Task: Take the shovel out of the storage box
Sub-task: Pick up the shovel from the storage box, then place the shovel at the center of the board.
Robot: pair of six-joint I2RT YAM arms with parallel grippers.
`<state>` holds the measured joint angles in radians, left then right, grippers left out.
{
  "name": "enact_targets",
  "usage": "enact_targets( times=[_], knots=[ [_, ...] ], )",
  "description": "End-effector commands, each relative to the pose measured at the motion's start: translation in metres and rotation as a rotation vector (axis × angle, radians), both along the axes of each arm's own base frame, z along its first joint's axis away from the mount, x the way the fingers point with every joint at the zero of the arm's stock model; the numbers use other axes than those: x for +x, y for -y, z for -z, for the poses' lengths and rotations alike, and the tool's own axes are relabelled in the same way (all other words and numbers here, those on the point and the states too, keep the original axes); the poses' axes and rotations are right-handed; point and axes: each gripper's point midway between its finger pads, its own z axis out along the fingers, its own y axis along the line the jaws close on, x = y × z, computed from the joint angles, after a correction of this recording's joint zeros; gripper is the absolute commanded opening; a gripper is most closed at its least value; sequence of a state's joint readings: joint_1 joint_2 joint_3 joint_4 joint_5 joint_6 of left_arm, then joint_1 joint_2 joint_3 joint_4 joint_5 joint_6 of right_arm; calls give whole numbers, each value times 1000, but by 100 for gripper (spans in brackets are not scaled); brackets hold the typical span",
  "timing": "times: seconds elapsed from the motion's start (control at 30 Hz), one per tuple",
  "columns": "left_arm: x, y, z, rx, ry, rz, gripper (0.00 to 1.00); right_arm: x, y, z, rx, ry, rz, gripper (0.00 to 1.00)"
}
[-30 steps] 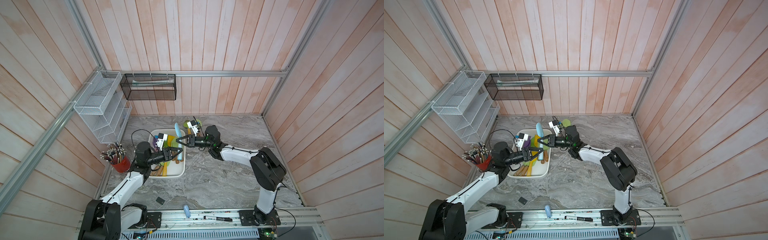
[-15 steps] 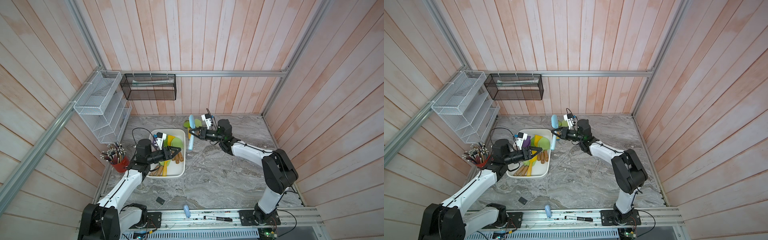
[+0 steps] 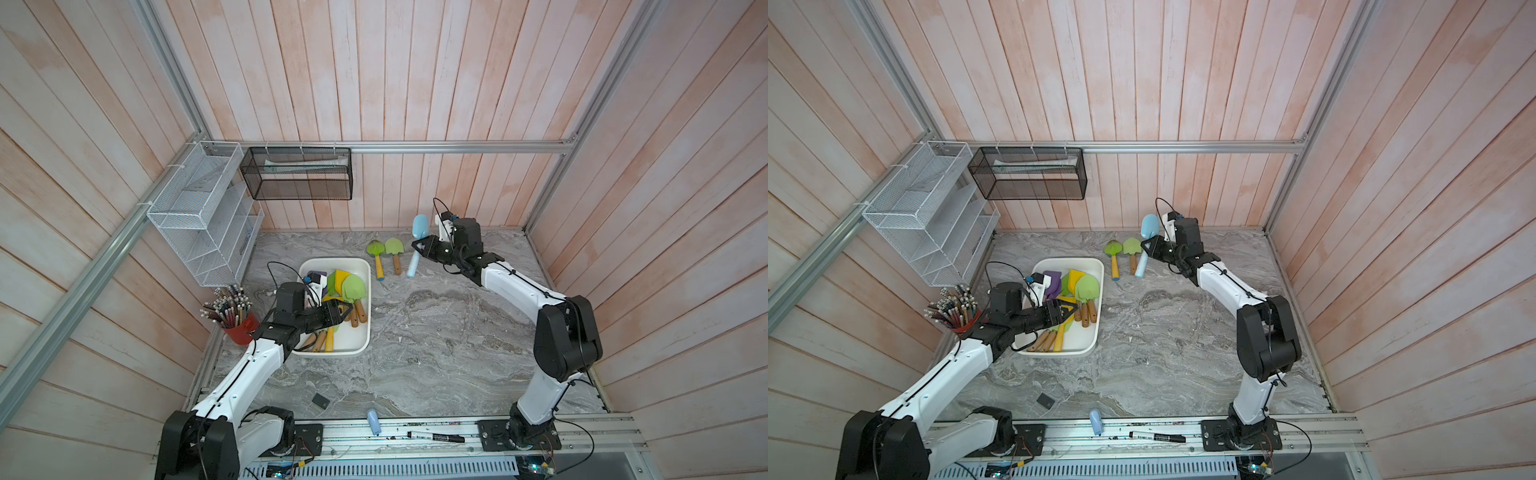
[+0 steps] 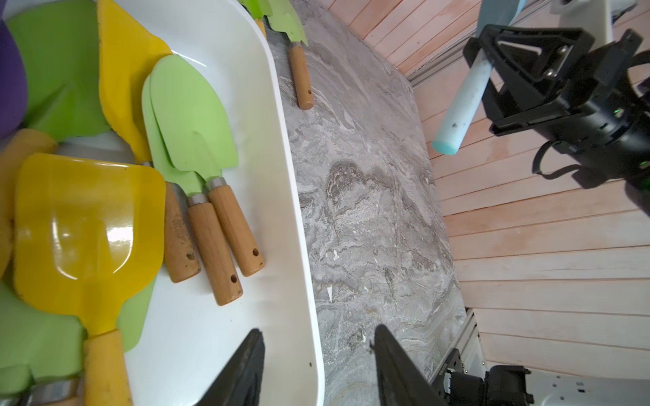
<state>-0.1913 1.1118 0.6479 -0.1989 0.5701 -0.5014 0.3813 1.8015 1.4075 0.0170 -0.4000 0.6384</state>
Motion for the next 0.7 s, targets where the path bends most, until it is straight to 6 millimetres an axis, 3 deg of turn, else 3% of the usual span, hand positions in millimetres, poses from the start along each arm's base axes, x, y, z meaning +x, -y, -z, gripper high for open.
enact_targets(
  times=[0.0,0.17,0.37,0.67],
  knots=[
    [5,-6,-8,59,37,-17,52,18,16,20,-129,-16,57,14],
    [5,-12,-5,101,32,-41,53,43,23,33,-229,-26,103,14],
    [5,-21,2,162,13,-77,53,74,33,64,-373,-58,152,14],
    [3,-16,7,162,4,-74,53,106,38,128,-509,-135,162,14]
  ],
)
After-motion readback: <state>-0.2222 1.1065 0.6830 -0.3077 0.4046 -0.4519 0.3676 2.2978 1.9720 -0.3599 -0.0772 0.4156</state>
